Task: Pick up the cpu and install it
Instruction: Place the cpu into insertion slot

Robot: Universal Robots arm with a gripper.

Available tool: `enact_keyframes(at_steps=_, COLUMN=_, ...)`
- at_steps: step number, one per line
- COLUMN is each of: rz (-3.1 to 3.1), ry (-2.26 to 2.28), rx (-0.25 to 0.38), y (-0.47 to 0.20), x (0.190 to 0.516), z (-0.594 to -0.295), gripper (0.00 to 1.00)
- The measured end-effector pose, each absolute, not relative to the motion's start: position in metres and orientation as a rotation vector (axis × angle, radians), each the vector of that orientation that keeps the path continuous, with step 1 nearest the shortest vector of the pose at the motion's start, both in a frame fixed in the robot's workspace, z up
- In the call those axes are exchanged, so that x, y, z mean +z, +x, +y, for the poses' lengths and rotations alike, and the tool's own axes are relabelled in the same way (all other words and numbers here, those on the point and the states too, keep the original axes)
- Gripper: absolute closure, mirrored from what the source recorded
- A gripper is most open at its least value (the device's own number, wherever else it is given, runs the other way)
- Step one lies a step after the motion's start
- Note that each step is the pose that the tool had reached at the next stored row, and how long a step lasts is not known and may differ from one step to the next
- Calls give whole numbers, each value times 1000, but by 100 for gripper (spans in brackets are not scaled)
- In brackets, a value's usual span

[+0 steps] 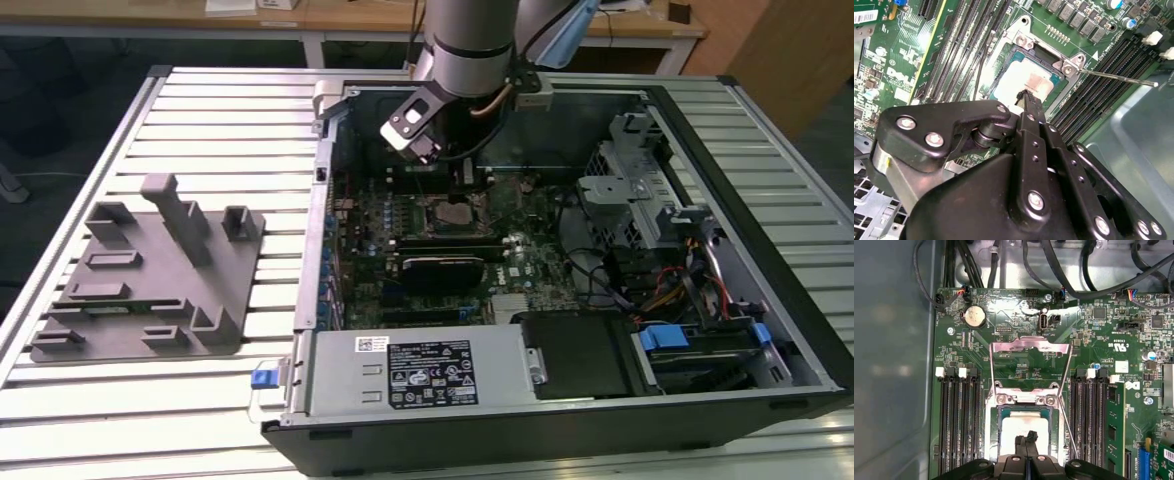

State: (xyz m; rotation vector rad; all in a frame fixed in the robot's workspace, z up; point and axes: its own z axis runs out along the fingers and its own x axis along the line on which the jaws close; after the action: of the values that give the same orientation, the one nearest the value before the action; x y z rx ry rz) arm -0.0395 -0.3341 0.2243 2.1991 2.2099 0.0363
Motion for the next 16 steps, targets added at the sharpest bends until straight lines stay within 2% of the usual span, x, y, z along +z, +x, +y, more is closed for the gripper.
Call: enact_keyframes(at_steps=16, rz=2206, ry=2213, rx=48, y=-40, x=219, z=-345, gripper=89)
